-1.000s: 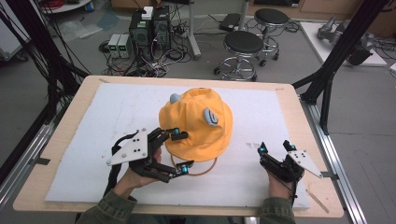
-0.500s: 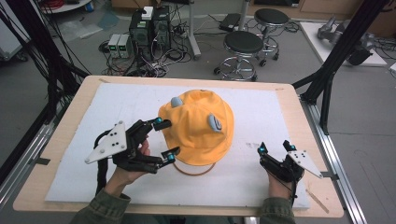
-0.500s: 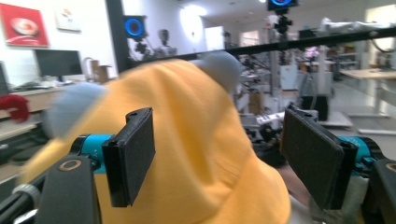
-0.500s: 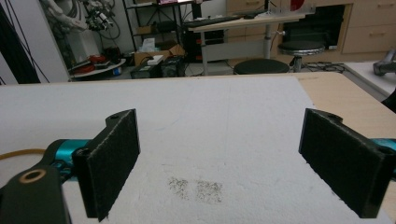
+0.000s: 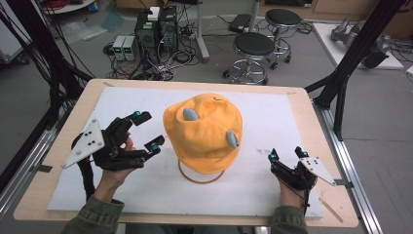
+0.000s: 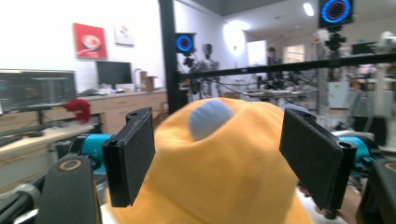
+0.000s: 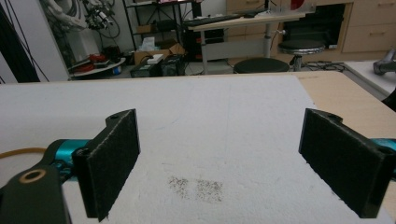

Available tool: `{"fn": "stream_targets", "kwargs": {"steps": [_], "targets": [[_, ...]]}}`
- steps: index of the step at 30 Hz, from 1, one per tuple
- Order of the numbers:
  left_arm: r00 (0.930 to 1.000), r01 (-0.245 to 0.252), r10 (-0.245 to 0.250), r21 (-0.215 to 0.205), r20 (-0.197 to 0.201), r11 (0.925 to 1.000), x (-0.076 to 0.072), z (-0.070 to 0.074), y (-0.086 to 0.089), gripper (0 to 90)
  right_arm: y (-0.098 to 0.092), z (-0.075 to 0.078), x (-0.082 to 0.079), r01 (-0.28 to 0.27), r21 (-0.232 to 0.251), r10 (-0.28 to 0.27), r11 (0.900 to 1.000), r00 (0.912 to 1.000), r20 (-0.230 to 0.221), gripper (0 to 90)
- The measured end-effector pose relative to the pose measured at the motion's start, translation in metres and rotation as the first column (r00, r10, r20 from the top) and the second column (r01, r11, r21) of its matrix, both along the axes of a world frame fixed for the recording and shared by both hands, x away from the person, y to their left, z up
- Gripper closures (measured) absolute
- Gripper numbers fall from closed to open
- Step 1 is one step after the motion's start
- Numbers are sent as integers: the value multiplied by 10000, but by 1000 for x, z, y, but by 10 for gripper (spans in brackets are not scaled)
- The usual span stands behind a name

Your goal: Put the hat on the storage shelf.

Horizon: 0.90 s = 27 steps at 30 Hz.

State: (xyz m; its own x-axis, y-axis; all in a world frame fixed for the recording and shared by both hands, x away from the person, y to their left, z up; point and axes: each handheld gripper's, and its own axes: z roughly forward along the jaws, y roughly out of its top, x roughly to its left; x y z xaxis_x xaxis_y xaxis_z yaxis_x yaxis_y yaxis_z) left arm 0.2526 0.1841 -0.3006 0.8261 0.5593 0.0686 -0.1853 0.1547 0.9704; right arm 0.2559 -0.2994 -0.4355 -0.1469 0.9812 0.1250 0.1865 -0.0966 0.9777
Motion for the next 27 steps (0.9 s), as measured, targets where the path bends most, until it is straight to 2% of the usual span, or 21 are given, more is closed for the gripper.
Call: {"fn": "stream_targets", "kwargs": {"steps": [7, 10, 12, 15, 17, 20, 23, 25, 26, 27], "targets": [[9958, -891, 879, -514, -243, 9947, 4, -3, 21, 268, 0, 0, 0, -16, -20, 16, 10000, 10000, 4, 112], [9901, -1362, 1330, -780, -441, 9876, 7, -6, 33, 269, 0, 0, 0, -21, -40, 21, 10000, 10000, -24, 112], [9875, -1512, 1463, -904, -587, 9844, 8, -8, 40, 269, 0, 0, -1, -14, -22, 14, 10000, 10000, -48, 113], [9818, -1823, 1758, -961, -723, 9785, 9, -12, 48, 269, 0, 0, -1, -10, -24, 10, 10000, 10000, -46, 113], [9752, -2142, 2078, -876, -768, 9729, 9, -15, 54, 269, 0, 0, 0, -10, -37, 10, 10000, 10000, -38, 112], [9629, -2634, 2557, -924, -867, 9603, 9, -19, 63, 269, 1, 0, 0, -7, -15, 7, 10000, 10000, -21, 113], [9438, -3241, 3152, -915, -992, 9416, 9, -24, 73, 269, 1, 0, 0, -6, -16, 6, 10000, 10000, -24, 112], [9279, -3669, 3567, -958, -1086, 9253, 9, -28, 78, 269, 1, 0, 0, 1, -17, -1, 10000, 10000, -24, 112], [9175, -3929, 3815, -1063, -1126, 9134, 7, -30, 81, 270, 1, 0, 0, 6, -23, -6, 10000, 10000, -31, 113], [9014, -4301, 4182, -1194, -1123, 8948, 4, -33, 85, 273, 1, 0, 0, 19, -29, -19, 10000, 10000, -28, 113]]}}
